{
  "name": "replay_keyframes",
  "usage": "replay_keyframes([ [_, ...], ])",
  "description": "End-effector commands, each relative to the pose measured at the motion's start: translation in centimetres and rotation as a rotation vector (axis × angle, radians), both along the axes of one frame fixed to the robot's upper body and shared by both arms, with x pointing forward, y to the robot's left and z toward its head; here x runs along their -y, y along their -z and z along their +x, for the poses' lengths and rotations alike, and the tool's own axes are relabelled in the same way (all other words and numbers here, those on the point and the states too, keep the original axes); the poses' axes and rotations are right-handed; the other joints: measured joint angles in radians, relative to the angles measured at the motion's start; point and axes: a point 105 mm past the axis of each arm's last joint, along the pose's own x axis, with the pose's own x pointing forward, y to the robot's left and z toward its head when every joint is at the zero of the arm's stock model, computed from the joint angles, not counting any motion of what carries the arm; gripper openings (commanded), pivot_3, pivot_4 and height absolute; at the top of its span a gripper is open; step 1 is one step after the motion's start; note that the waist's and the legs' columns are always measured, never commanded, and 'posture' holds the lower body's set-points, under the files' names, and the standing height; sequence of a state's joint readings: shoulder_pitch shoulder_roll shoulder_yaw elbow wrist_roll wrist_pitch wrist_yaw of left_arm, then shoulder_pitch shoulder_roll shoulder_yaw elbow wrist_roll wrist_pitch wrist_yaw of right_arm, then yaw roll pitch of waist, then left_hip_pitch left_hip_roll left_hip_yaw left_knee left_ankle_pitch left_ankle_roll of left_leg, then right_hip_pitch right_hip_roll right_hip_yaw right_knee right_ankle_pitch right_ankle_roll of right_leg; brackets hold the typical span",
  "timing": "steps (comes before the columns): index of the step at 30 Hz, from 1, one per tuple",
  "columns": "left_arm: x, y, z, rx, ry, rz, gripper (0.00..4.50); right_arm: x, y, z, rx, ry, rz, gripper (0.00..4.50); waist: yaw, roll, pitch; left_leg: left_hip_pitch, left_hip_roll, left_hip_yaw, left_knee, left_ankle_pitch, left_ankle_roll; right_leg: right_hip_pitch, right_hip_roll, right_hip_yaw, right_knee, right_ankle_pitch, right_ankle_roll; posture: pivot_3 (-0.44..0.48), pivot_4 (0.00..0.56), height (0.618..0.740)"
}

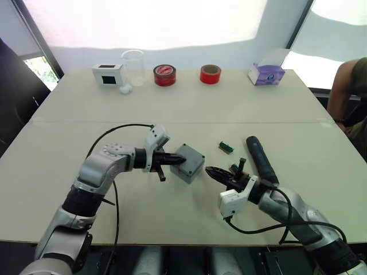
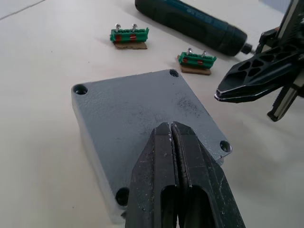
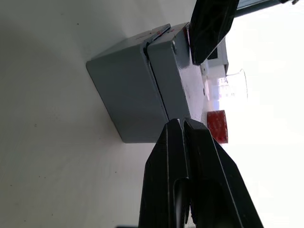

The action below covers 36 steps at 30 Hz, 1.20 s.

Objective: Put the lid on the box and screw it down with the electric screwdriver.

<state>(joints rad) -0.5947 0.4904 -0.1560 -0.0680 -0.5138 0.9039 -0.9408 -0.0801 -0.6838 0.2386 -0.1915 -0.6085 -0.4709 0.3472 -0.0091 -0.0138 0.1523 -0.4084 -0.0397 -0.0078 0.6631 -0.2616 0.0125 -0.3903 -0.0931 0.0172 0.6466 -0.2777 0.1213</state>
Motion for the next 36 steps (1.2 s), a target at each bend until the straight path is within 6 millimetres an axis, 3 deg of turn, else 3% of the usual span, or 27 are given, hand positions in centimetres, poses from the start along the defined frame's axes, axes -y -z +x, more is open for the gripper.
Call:
replay_keyframes([
  [1,-0.6,-3.3,0.5,0.016,-0.008,-0.108,0.0,0.0,-0.8,0.0,-0.095,0.029,0.122,0.02,-0.001,0.0,0.0,0.0,0.0,0.0,0.0,0.0,0.0,0.0,0.0,0.0,0.0,0.0,0.0,0.0,0.15,0.74],
  [5,-2.2,-5.3,2.7,0.02,-0.116,-0.178,0.0,-0.1,-2.9,0.6,-0.432,0.094,0.492,0.02,-0.002,0.0,0.001,0.0,0.0,-0.001,0.0,0.0,0.0,0.0,0.0,0.0,0.0,0.0,0.0,0.0,0.15,0.74],
  [8,-3.4,-4.1,4.3,0.045,-0.202,-0.092,0.0,-0.8,-3.7,0.4,-0.586,0.085,0.605,0.02,-0.002,0.0,0.001,0.0,0.001,-0.001,0.0,0.0,0.0,0.0,0.0,-0.001,0.0,0.0,0.0,0.0,0.15,0.74],
  [13,-4.3,-1.3,5.5,0.073,-0.246,0.061,0.0,-2.0,-3.2,-0.6,-0.73,0.075,0.596,0.02,0.005,0.0,0.001,-0.001,0.0,-0.001,-0.001,0.0,0.0,-0.001,0.0,-0.001,-0.001,0.0,0.0,0.0,0.15,0.74],
  [19,-3.1,1.1,3.8,0.08,-0.136,0.152,0.0,-2.5,-2.0,-1.8,-0.828,0.092,0.535,0.02,0.006,0.0,0.001,-0.002,0.0,-0.001,-0.002,0.0,0.0,-0.002,-0.002,-0.001,-0.001,0.0,0.0,0.0,0.15,0.74],
  [36,-1.9,0.5,3.2,0.076,-0.11,0.11,0.0,-2.7,-1.3,-0.5,-0.805,0.129,0.527,0.02,0.02,0.0,0.002,-0.002,-0.001,-0.001,-0.002,0.0,0.0,-0.003,-0.004,-0.002,-0.001,0.0,0.0,0.0,0.15,0.74],
])
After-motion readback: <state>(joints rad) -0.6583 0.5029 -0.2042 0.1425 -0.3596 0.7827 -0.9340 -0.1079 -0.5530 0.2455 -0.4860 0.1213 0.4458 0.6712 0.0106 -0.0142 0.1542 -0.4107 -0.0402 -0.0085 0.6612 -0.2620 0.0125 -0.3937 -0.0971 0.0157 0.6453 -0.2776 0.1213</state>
